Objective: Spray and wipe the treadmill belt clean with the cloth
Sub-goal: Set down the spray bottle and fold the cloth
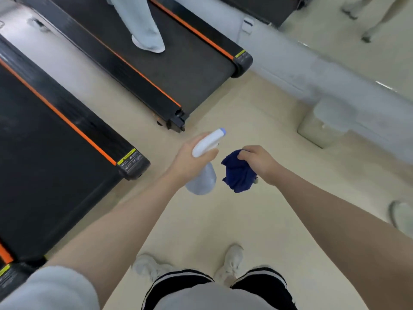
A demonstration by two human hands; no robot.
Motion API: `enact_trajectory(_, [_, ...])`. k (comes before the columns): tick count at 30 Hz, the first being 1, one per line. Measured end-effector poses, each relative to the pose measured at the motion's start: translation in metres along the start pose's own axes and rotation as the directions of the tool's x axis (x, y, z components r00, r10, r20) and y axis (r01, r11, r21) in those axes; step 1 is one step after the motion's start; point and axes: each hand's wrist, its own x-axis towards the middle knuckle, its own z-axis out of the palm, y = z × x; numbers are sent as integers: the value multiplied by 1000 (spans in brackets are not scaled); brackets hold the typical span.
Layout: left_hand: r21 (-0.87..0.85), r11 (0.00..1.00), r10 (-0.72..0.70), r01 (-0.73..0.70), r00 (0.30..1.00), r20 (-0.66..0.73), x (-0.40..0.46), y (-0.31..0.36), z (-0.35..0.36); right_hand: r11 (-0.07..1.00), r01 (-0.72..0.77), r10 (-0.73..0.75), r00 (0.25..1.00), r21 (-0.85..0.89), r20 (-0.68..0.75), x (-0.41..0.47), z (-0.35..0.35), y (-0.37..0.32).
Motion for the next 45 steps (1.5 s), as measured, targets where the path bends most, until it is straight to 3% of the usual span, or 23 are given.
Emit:
enact_trajectory(6, [-2,999,35,-35,998,47,66,41,98,989,-37,45,998,141,-52,14,-116,18])
enact_trajectory(14, [32,998,46,-55,972,231,212,85,192,991,-81,103,969,104,-226,93,-232,37])
enact_trajectory(22, [108,988,44,-110,871,490,359,151,284,896,-94,240,924,434,-296,151,-371,29])
enact_trajectory(25, [155,981,18,-118,846,533,401,165,327,883,-64,243,910,465,-336,171,-421,39])
enact_trajectory(30, [159,983,-1,-89,869,495,464,176,417,923,-98,267,858,371,-439,217,-526,85])
enact_trajectory(35, [111,993,-66,24,919,389,537,162,531,889,-152,290,917,431,-274,271,-634,137])
enact_trajectory(38, [74,995,-92,68,919,384,581,136,600,916,-207,308,912,344,-272,312,-688,181])
enact_trajectory(45, [9,995,-101,103,942,320,693,35,727,846,-291,408,893,446,-192,428,-749,312])
